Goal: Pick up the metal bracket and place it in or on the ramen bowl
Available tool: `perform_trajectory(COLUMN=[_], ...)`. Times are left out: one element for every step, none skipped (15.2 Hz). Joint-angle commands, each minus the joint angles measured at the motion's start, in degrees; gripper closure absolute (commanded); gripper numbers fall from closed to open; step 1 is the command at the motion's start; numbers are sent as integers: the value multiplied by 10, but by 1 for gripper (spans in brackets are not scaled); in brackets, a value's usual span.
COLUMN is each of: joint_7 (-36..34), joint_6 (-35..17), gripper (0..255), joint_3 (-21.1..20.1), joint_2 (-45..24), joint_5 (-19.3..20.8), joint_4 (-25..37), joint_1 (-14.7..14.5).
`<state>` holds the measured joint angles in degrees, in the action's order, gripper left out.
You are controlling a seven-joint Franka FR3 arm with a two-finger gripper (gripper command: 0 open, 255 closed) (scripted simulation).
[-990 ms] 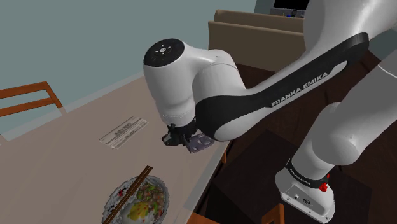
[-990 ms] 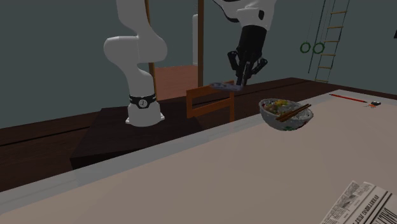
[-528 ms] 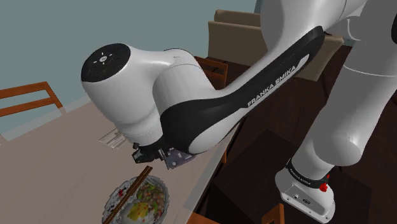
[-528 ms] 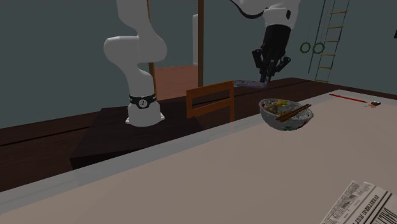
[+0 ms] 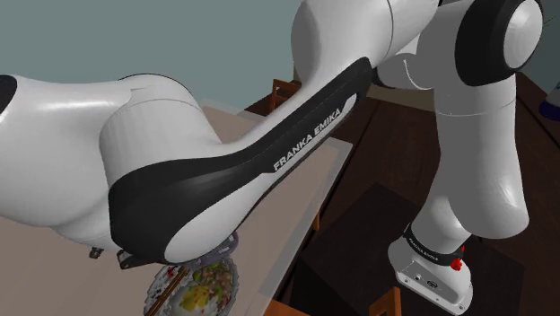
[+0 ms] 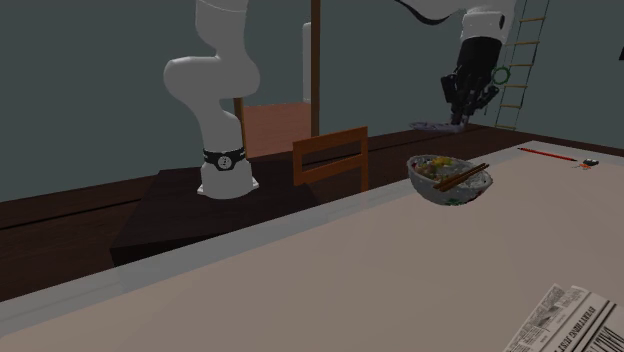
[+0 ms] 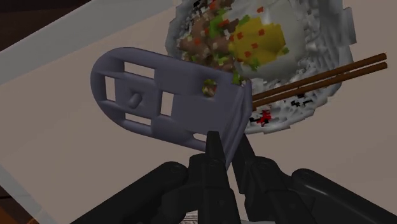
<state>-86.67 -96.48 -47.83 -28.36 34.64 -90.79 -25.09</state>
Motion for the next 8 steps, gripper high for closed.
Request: perform_trajectory(joint_7=[-10, -12, -14, -17, -19, -21, -24, -26], joint_6=[35, 59, 53, 47, 41, 35, 30, 24], gripper=[255, 255, 255, 255, 255, 255, 255, 255], joint_3=[13, 23, 24, 25, 26, 27, 28, 29], joint_2=[-48, -83, -84, -86, -88, -90, -92, -94], joint_5=[22, 36, 36, 38, 39, 41, 42, 44], joint_4=[73, 129, 123, 118, 113, 108, 103, 99], joint_1=[-48, -82, -81, -81, -80, -79, -79, -78])
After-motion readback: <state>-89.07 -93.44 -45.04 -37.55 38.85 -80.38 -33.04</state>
